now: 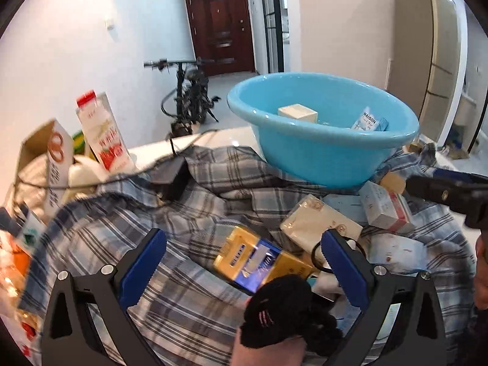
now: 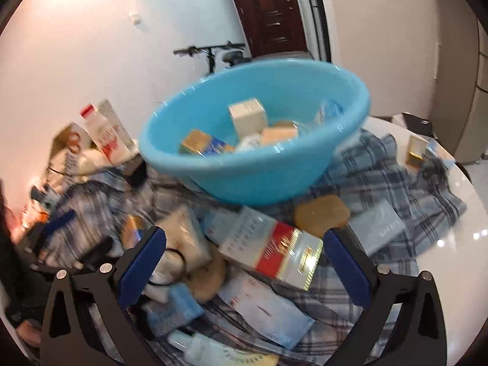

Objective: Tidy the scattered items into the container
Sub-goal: 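Close the left tool on the black fluffy item while the right tool approaches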

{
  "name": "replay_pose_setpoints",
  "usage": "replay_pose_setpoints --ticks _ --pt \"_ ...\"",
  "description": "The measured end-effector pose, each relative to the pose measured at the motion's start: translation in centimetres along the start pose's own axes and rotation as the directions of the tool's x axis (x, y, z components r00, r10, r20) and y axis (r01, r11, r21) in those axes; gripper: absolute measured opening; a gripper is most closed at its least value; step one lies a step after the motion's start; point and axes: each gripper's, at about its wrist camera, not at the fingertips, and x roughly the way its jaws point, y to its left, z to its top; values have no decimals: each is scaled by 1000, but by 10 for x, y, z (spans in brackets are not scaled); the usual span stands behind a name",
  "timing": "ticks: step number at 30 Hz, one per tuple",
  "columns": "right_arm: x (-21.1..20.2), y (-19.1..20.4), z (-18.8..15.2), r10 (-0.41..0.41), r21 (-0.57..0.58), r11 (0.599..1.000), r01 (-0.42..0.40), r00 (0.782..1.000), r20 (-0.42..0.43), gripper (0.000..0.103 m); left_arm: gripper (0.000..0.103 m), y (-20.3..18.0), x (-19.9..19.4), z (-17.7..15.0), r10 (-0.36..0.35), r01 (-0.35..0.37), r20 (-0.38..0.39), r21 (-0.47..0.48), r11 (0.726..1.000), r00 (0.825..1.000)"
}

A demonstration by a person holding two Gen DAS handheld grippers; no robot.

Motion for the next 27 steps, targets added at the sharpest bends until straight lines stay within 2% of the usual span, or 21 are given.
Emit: replay_pose_setpoints --ticks 3,6,8,11,14,17,19,21,24,27 --pt "4 -2 -4 -13 -33 999 13 1000 6 103 103 2 -3 0 -27 27 2 -32 999 1000" --pt "11 -7 -9 -47 -52 998 46 999 -17 103 103 5 7 -3 -73 69 -60 -63 996 996" --pt "14 -13 -10 -28 -42 999 26 999 -39 103 103 3 13 -5 -63 57 -88 -65 996 994" --pt "17 -21 -11 23 -14 1000 -24 997 -72 103 103 -1 15 -6 -69 64 -82 -56 996 994" --pt "17 -25 -12 19 -5 1000 -19 996 -89 103 103 -7 17 -9 -39 37 -98 -25 999 994" --pt "15 -23 -13 15 -28 999 -17 996 -88 103 103 -14 12 -9 -75 75 -96 -4 997 993" --pt "13 -20 -14 50 -39 998 -54 995 -89 103 103 -18 11 -10 -134 135 -107 -2 991 985" --pt "12 -15 -17 88 -53 994 -94 991 -98 103 103 -19 15 -11 -163 162 -126 -13 987 979" --pt "7 -8 -19 91 -83 992 -98 992 -81 103 103 -21 24 -14 -117 118 -153 -7 993 981" --pt "2 -7 -19 66 -102 992 -72 996 -57 103 103 -13 30 -14 -156 148 -171 -58 987 973"
